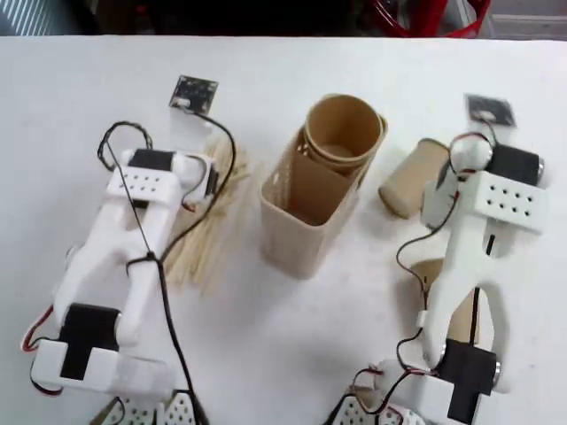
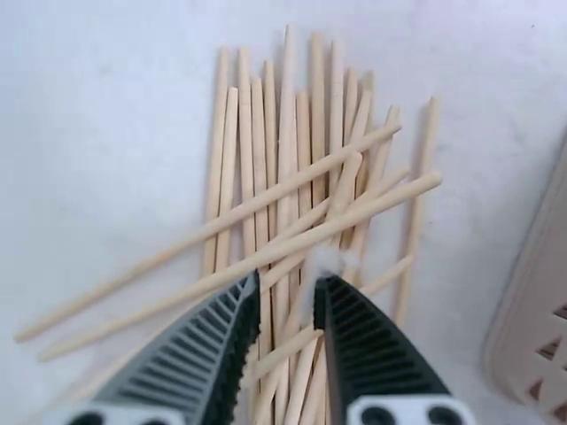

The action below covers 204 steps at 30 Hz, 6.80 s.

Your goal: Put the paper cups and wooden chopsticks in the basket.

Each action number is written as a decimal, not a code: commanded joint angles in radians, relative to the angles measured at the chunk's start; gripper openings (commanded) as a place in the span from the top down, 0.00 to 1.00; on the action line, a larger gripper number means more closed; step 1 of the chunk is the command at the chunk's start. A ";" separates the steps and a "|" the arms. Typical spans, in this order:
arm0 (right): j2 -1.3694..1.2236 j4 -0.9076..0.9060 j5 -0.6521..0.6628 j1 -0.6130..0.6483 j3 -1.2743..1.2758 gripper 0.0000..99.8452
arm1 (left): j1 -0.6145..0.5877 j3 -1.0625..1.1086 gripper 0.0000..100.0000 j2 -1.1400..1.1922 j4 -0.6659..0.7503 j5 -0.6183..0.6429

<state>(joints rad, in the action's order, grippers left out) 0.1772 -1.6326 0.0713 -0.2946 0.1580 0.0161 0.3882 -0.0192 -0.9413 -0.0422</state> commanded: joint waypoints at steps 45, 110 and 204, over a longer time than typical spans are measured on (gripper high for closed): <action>-0.105 -0.090 0.091 -0.084 -0.249 0.77 | 0.001 -0.006 0.88 -0.035 0.021 0.012; 0.179 0.255 -0.267 0.392 -0.732 0.98 | -0.001 -0.006 0.88 -0.035 0.021 0.012; -0.618 0.343 0.341 -0.091 -0.603 0.63 | 0.001 0.032 0.88 -0.033 0.095 0.011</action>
<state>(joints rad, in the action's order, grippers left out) -0.4335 -1.3042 0.4212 -0.3943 -0.4081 0.0161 0.4250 -0.0192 -0.8646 -0.0422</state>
